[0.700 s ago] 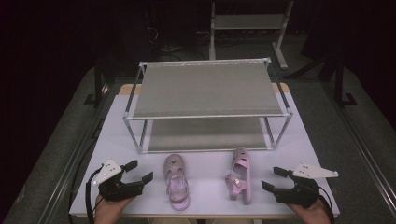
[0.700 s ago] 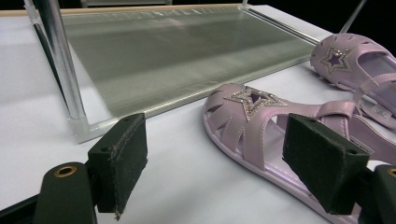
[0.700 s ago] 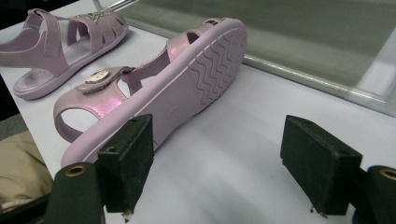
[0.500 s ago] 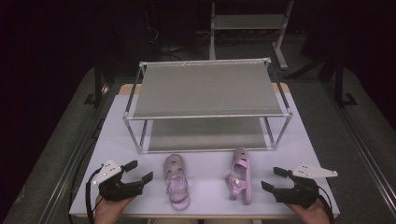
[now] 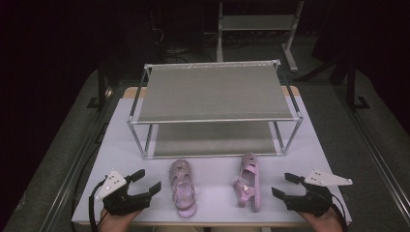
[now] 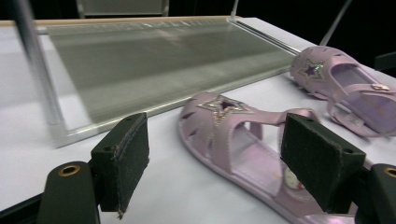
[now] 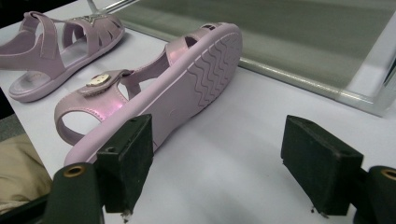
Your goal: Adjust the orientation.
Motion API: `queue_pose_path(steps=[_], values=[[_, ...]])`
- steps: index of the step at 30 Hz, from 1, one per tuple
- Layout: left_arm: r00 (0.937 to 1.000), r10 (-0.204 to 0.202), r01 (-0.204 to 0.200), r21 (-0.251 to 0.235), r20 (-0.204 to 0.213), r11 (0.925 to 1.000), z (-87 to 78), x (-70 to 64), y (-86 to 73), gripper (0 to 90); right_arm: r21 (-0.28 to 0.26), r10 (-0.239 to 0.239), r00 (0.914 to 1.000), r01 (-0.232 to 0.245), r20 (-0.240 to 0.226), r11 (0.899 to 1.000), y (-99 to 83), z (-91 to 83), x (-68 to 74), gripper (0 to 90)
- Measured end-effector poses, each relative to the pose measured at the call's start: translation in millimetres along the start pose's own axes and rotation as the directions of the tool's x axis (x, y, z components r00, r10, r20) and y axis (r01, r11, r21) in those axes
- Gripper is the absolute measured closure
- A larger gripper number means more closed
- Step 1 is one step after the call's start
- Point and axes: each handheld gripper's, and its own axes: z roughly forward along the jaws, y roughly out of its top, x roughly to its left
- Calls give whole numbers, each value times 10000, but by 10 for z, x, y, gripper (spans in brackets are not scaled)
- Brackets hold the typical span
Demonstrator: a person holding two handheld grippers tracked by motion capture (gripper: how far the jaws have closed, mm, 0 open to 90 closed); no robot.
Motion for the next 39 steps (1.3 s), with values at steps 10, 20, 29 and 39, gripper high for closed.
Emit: queue_pose_path(steps=[10,20,29,39], values=[[9988,313,-317,90,381,9995,47,-186,3,236,-23,-26,10000,26,13,10000,11,-3,5,249],[9966,399,-415,213,723,9989,118,-307,-3,238,-42,-23,10000,24,87,10000,10,-6,6,248],[9968,402,-444,606,691,9972,215,-374,-23,329,-100,-72,10000,73,62,9999,12,-9,14,248],[9970,340,-415,1083,701,9932,286,-425,-53,440,-96,-108,9999,109,90,9999,11,-12,12,247]])
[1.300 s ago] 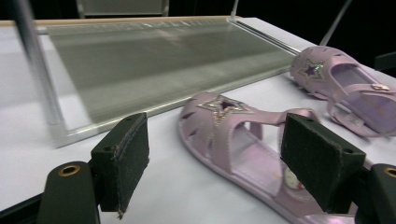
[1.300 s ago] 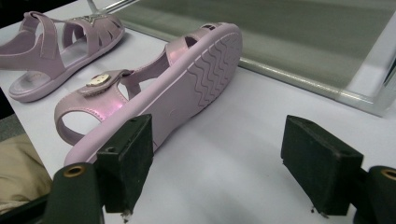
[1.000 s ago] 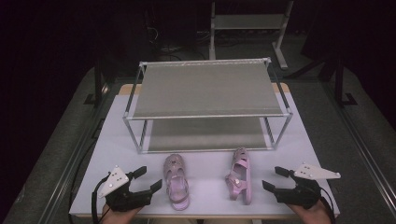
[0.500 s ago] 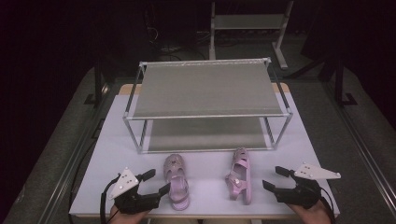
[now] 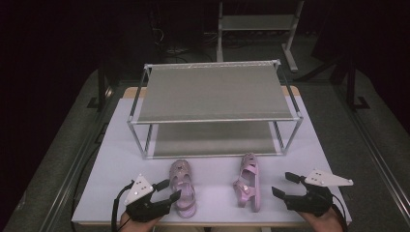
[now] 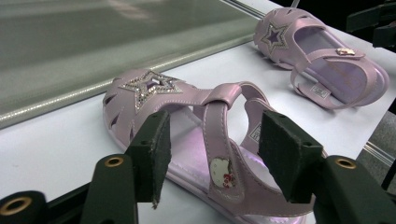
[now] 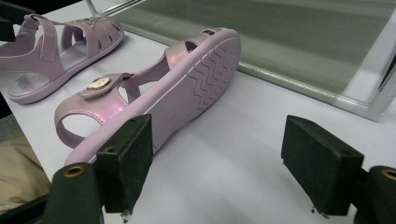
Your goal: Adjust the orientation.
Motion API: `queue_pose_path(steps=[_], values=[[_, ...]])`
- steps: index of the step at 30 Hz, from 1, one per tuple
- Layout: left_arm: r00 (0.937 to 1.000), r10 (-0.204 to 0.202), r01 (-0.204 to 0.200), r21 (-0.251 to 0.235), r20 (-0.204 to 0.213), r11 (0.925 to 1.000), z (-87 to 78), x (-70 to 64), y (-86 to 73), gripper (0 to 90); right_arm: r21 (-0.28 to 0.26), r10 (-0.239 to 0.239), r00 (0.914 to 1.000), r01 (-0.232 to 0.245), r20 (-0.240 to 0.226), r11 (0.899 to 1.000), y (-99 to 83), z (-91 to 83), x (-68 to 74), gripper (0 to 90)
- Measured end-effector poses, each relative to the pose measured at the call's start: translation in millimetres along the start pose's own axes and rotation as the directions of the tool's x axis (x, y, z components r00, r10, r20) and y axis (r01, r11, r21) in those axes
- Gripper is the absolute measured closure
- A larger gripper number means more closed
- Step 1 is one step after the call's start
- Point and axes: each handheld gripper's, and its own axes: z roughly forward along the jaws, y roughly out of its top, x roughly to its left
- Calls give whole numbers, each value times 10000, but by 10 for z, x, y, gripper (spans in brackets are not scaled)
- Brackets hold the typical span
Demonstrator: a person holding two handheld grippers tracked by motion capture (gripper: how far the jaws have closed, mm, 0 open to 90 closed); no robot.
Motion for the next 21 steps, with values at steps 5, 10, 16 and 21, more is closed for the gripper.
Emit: queue_pose_path(steps=[5,10,16,21], values=[[9995,-293,289,399,98,9988,37,10,-10,538,29,-48,10000,48,-43,10000,3,7,8,247],[9981,-598,589,510,168,9970,57,22,-16,581,36,-76,9999,77,-67,10000,1,4,15,247],[9989,-417,402,678,209,9969,80,-32,-20,638,61,-129,9999,129,-91,9999,5,10,28,247],[9975,-687,677,607,144,9959,74,-23,-23,685,84,-116,9999,117,-101,9999,3,16,24,247]])
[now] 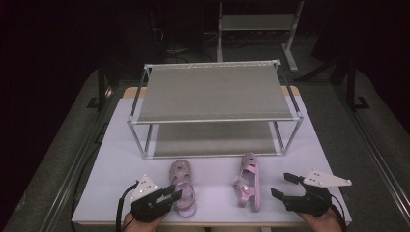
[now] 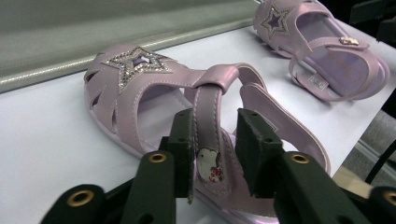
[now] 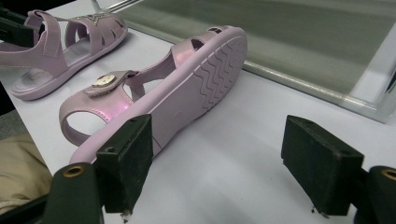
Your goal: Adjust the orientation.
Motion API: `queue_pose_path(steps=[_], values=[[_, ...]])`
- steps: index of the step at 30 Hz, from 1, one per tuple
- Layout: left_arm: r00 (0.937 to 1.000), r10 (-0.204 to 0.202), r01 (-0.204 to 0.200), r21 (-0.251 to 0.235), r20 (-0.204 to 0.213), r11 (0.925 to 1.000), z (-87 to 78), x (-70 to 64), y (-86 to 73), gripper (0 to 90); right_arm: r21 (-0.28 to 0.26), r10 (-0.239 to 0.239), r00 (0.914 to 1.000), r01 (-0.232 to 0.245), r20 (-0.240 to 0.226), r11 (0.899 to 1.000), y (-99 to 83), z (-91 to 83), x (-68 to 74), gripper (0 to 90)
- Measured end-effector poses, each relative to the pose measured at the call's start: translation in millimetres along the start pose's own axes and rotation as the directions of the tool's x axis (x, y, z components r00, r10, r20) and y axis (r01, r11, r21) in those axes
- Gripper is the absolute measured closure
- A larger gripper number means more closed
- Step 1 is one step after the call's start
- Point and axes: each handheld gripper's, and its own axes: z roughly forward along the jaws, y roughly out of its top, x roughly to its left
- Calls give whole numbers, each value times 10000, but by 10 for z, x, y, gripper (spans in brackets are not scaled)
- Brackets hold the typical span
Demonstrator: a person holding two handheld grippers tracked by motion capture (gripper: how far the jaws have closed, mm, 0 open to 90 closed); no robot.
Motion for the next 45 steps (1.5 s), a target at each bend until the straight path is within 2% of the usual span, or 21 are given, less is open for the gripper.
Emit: queue_pose_path(steps=[4,9,10,16,28,35,38,39,42,45], values=[[9994,-347,346,-171,-73,9993,-27,35,-6,744,6,0,10000,0,-9,10000,0,-1,3,247],[9981,-216,177,-678,-569,9975,-97,61,13,801,-4,2,10000,-2,-13,10000,-3,-3,4,247],[9981,-241,199,-742,-566,9970,-107,66,16,812,11,26,10000,-26,-29,10000,-3,-1,2,247],[9982,-477,432,-1165,-360,9922,-200,81,34,833,5,-49,10000,49,5,10000,-4,-3,8,247],[9952,-940,977,-2167,272,9713,-298,-3,105,839,0,70,10000,-70,45,10000,-14,-5,8,247],[9940,-1082,1089,-2703,173,9566,-211,-1,195,838,-53,47,10000,-46,54,10000,-5,-8,25,247],[9912,-1320,1289,-2826,82,9506,-140,38,221,839,-114,71,10000,-70,53,9999,-2,-16,28,247],[9896,-1436,1383,-2939,37,9458,-106,53,231,839,-125,74,10000,-73,50,9999,-1,-16,27,247],[9880,-1546,1467,-3132,-6,9383,-27,74,262,838,-137,68,10000,-68,6,9999,5,-7,20,247],[9860,-1659,1623,-3118,151,9362,80,117,301,838,-180,63,10000,-64,-40,9998,11,-14,25,247]])
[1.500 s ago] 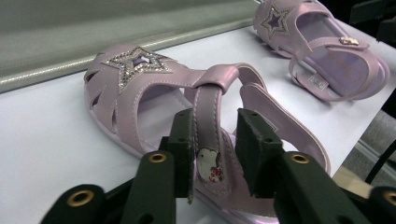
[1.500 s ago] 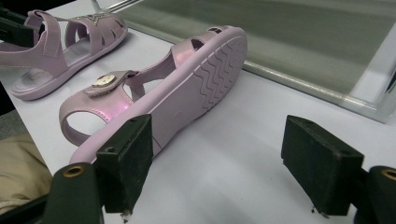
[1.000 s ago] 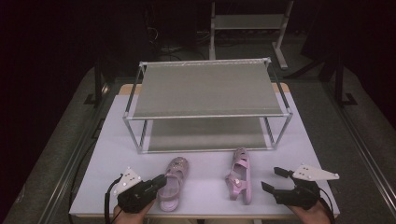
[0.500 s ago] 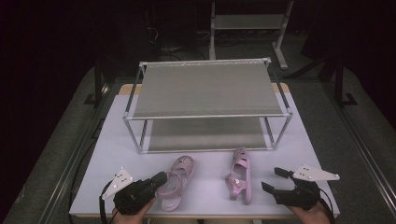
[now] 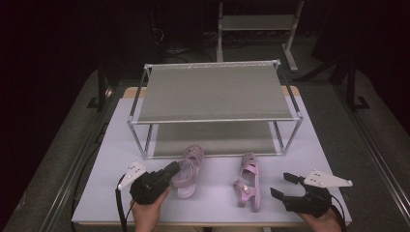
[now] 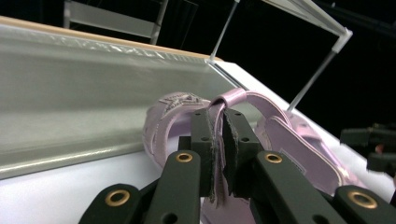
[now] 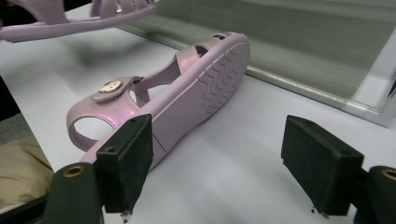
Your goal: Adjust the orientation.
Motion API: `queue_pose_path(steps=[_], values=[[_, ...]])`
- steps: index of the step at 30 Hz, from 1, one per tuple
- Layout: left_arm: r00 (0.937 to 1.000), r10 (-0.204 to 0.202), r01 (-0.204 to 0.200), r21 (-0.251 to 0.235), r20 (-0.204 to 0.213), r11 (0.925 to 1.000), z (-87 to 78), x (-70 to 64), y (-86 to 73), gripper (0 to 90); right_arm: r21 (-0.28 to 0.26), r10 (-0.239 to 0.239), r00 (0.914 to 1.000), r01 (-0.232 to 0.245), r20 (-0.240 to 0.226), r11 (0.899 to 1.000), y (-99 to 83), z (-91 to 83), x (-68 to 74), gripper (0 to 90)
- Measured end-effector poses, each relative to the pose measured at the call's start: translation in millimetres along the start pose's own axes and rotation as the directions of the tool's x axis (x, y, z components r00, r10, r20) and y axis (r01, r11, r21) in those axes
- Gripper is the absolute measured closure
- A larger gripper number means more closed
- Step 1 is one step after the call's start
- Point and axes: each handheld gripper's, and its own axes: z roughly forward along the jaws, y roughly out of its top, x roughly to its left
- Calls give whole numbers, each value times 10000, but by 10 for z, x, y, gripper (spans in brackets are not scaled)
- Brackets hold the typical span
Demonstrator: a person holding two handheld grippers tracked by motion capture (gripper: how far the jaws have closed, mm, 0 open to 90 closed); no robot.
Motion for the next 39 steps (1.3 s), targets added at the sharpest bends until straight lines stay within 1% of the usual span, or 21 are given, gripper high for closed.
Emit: queue_pose_path(steps=[1,2,4,7,10,12,16,21,24,29,32,36,39], values=[[9999,-142,143,-65,66,9999,40,20,4,838,-15,-22,10000,22,-34,10000,3,-2,1,247],[9999,-95,96,-129,95,9999,86,40,9,838,-15,-22,10000,22,-34,10000,3,-2,1,247],[9999,-139,141,-197,99,9997,173,65,24,838,-60,-22,10000,22,-44,10000,4,-6,7,247],[10000,-69,69,-321,3,9995,261,85,41,838,-76,-12,10000,11,-75,10000,3,-14,8,247],[9999,-130,127,-478,-58,9988,342,120,57,837,-144,-45,9999,43,-118,9999,8,-22,7,247],[9998,-117,109,-503,-152,9987,399,145,60,838,-202,-2,9999,-1,-150,9998,8,-25,9,247],[9997,-141,129,-543,-205,9984,515,183,62,837,-196,67,9998,-71,-197,9998,-9,-32,-8,247],[9990,-383,365,-747,-222,9965,669,188,83,837,-284,215,9996,-221,-209,9994,-23,-55,-39,247],[9990,-403,388,-761,-186,9963,757,189,100,837,-336,253,9995,-259,-191,9991,-24,-66,-46,247],[9987,-449,424,-993,-232,9942,873,185,108,837,-377,182,9995,-191,-239,9991,-18,-62,-37,247],[9979,-599,565,-1183,-251,9914,937,194,115,837,-349,174,9994,-185,-291,9992,-17,-55,-37,247],[9981,-415,353,-1285,-454,9911,1009,208,118,837,-375,164,9995,-174,-288,9991,-15,-59,-37,247],[9974,-377,290,-1371,-611,9901,1055,245,132,837,-355,241,9993,-250,-275,9991,-23,-64,-47,247]])
